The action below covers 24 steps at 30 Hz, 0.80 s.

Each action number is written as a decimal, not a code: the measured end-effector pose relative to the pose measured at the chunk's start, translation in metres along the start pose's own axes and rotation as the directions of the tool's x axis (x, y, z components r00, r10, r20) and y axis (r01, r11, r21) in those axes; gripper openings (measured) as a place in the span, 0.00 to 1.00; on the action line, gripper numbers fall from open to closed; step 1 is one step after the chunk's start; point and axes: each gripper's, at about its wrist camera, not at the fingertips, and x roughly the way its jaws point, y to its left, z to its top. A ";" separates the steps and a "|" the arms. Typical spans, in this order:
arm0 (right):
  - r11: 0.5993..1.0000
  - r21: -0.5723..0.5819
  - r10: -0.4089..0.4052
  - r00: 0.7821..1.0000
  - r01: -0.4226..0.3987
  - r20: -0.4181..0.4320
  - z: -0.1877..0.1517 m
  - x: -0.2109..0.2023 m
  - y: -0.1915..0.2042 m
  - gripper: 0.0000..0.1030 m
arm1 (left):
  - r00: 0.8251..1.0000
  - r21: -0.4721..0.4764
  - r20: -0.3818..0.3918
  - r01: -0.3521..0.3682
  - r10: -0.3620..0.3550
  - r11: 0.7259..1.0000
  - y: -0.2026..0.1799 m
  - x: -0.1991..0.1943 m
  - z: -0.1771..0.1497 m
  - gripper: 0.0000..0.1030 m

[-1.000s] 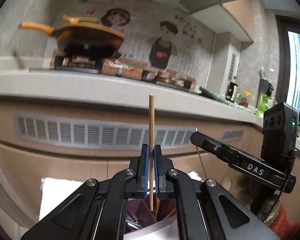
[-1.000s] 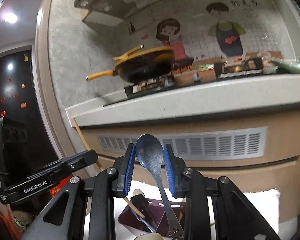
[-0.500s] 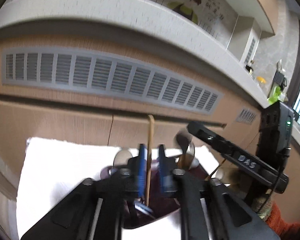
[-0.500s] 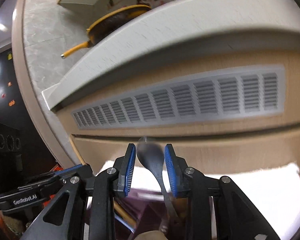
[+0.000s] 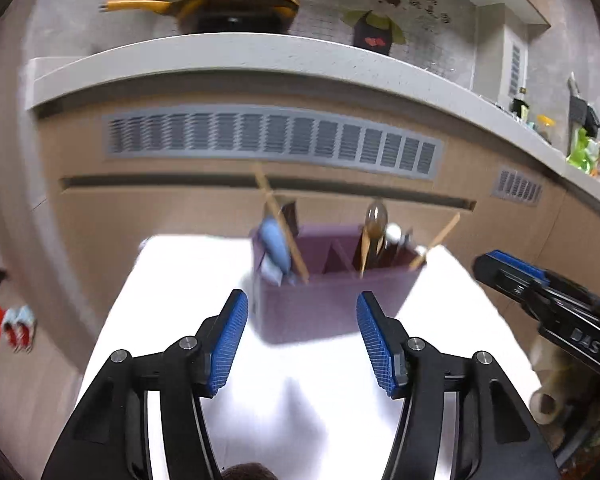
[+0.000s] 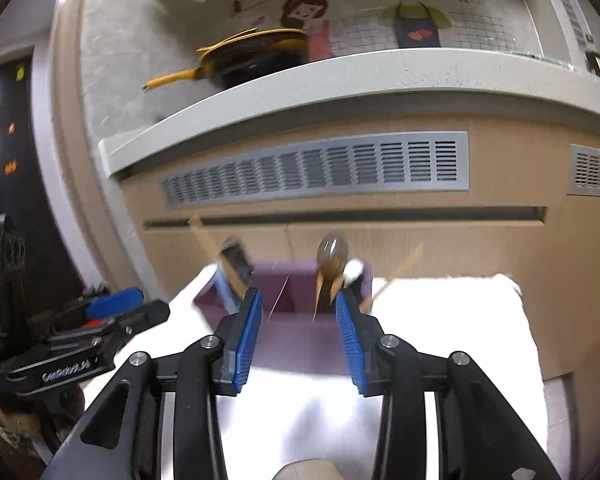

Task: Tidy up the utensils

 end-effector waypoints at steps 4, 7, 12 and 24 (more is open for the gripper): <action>1.000 -0.003 -0.023 0.999 0.023 -0.047 -0.033 -0.034 0.022 0.40 | 0.996 0.013 -0.013 -0.087 0.088 0.996 -0.007 -0.039 -0.037 0.56; 0.999 -0.038 -0.029 0.998 0.026 -0.061 -0.056 -0.054 0.040 0.40 | 0.994 0.027 -0.012 -0.108 0.109 0.994 -0.009 -0.062 -0.052 0.56; 0.995 -0.071 -0.078 0.996 0.075 -0.049 -0.072 -0.071 0.054 0.40 | 0.992 0.028 0.010 -0.124 0.124 0.992 -0.015 -0.087 -0.062 0.56; 0.995 -0.059 -0.083 0.996 0.081 -0.045 -0.072 -0.075 0.051 0.40 | 0.995 0.042 -0.004 -0.100 0.100 0.994 -0.021 -0.093 -0.061 0.56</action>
